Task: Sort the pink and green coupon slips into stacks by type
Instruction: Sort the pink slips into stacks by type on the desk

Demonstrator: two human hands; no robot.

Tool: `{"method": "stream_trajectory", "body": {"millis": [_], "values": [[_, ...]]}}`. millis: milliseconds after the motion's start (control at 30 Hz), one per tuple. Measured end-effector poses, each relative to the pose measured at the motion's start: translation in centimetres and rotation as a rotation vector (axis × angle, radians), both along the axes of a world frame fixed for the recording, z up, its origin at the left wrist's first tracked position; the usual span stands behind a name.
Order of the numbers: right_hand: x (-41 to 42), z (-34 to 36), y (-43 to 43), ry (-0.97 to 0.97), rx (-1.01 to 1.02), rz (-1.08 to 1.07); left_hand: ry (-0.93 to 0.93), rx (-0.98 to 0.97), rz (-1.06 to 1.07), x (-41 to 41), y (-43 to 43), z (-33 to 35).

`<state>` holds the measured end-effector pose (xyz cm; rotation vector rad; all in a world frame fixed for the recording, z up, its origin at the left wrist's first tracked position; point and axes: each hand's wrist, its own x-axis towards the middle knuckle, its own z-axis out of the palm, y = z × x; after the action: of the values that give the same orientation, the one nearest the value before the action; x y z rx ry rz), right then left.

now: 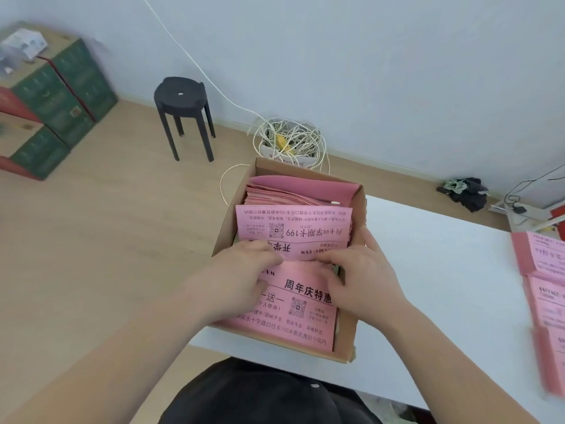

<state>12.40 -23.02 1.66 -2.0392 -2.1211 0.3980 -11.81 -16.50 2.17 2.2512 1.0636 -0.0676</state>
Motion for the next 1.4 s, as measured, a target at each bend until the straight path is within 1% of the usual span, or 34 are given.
{"method": "stream_trajectory", "body": {"millis": [100,200,300,367,433,467,533,667,767,833,900,967,1033,1100,1167,1233,1300,1400], "values": [[0.1,0.3,0.0,0.008,-0.066,-0.018,-0.002,0.002,-0.026,-0.7,0.4,0.0],[-0.2,0.6,-0.1,0.004,-0.089,0.007,-0.079,0.045,-0.042,-1.2,0.6,0.5],[-1.0,1.4,-0.1,0.134,-0.080,0.036,-0.205,0.040,0.004,-1.8,1.0,1.4],[-1.8,1.6,-0.1,0.226,-0.068,0.069,-0.231,-0.066,0.081,-2.6,1.3,2.1],[-2.7,1.4,-0.3,0.241,-0.084,0.114,-0.243,-0.223,0.137,-3.4,1.5,2.8],[-2.9,1.3,-0.4,0.264,-0.127,0.094,-0.261,-0.277,0.154,-3.7,1.6,3.1],[-3.0,1.1,-0.5,0.340,-0.201,0.022,-0.313,-0.318,0.206,-4.5,1.8,3.4],[-2.9,1.0,-0.7,0.400,-0.155,-0.021,-0.388,-0.280,0.265,-5.9,2.0,3.1],[-2.9,1.1,-0.6,0.397,-0.201,-0.013,-0.458,-0.255,0.281,-5.9,1.0,3.1],[-2.9,1.3,-0.8,0.388,-0.243,-0.012,-0.465,-0.217,0.295,-6.1,0.3,3.1],[-2.9,1.5,-1.1,0.412,-0.243,-0.028,-0.442,-0.204,0.314,-6.4,-0.3,3.0],[-2.9,1.7,-1.2,0.503,-0.235,-0.084,-0.455,-0.203,0.324,-6.4,-0.9,3.2],[-2.9,2.1,-1.1,0.637,-0.257,-0.154,-0.456,-0.219,0.316,-6.5,-1.4,3.6],[-2.5,2.4,-1.0,0.771,-0.288,-0.140,-0.372,-0.213,0.287,-6.9,-2.0,4.3],[-2.2,2.7,-1.0,0.868,-0.347,-0.083,-0.392,-0.206,0.246,-7.7,-2.7,4.8],[-1.7,2.8,-1.1,0.890,-0.405,-0.037,-0.470,-0.224,0.202,-8.5,-3.7,5.1],[-1.5,3.0,-1.1,0.908,-0.438,-0.026,-0.487,-0.226,0.158,-9.1,-4.4,5.2],[-1.6,3.5,-0.9,0.969,-0.456,-0.140,-0.442,-0.173,0.151,-9.5,-5.1,5.2]]}}
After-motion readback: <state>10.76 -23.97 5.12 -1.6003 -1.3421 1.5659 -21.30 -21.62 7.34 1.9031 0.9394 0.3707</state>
